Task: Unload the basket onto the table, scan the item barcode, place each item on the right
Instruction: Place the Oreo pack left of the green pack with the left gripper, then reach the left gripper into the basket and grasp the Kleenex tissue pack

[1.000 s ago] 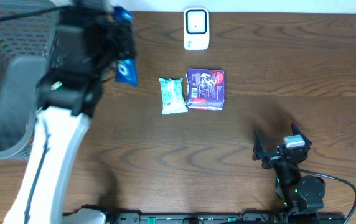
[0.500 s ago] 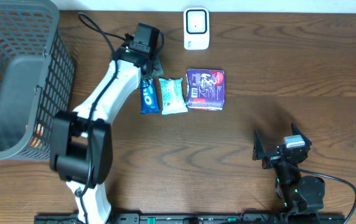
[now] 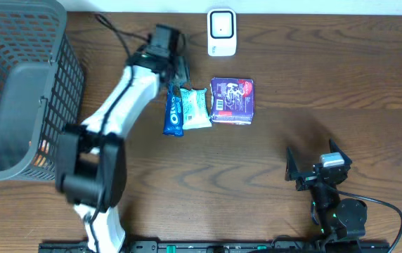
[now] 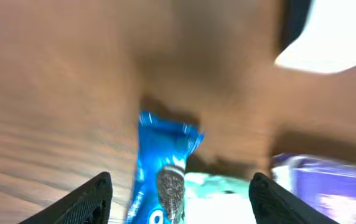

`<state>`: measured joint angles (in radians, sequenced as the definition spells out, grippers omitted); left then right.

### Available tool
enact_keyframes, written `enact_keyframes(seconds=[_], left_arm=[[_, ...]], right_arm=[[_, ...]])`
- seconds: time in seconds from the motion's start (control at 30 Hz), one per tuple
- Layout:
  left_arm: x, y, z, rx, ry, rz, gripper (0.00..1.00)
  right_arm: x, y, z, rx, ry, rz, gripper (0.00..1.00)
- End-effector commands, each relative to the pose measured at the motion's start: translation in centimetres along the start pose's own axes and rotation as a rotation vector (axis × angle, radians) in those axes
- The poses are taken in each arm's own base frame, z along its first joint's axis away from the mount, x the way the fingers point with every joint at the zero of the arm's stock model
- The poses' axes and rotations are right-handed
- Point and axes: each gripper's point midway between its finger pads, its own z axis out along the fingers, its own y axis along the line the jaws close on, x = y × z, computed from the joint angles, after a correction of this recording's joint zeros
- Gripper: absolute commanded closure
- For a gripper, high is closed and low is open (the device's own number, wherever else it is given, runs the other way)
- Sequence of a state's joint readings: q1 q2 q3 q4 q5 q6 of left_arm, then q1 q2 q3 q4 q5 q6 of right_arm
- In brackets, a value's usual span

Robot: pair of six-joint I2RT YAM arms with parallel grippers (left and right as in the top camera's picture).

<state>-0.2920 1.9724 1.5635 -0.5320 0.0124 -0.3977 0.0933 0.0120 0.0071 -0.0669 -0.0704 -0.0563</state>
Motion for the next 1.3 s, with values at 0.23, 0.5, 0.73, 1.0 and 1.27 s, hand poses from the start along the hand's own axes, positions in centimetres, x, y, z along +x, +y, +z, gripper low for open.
enact_keyframes(seconds=[0.23, 0.5, 0.73, 1.0, 1.27], left_arm=[[-15.0, 18.6, -28.5, -0.382, -0.707, -0.059, 0.27], [-8.7, 35.7, -29.3, -0.652, -0.488, -0.331, 0.26], [-2.7, 38.0, -22.5, -0.613, -0.144, -0.378, 0.27], [3.7, 37.8, -15.5, -0.52, 0.221, -0.414, 0.3], [9.8, 37.5, -11.9, -0.49, 0.45, -0.391, 0.32]], right_arm=[[0.1, -0.2, 0.0, 0.009, 0.001, -0.001, 0.01], [0.1, -0.2, 0.0, 0.009, 0.001, -0.001, 0.01], [0.1, -0.2, 0.0, 0.009, 0.001, -0.001, 0.01], [0.1, -0.2, 0.0, 0.009, 0.001, -0.001, 0.01], [0.1, -0.2, 0.0, 0.009, 0.001, -0.001, 0.01]])
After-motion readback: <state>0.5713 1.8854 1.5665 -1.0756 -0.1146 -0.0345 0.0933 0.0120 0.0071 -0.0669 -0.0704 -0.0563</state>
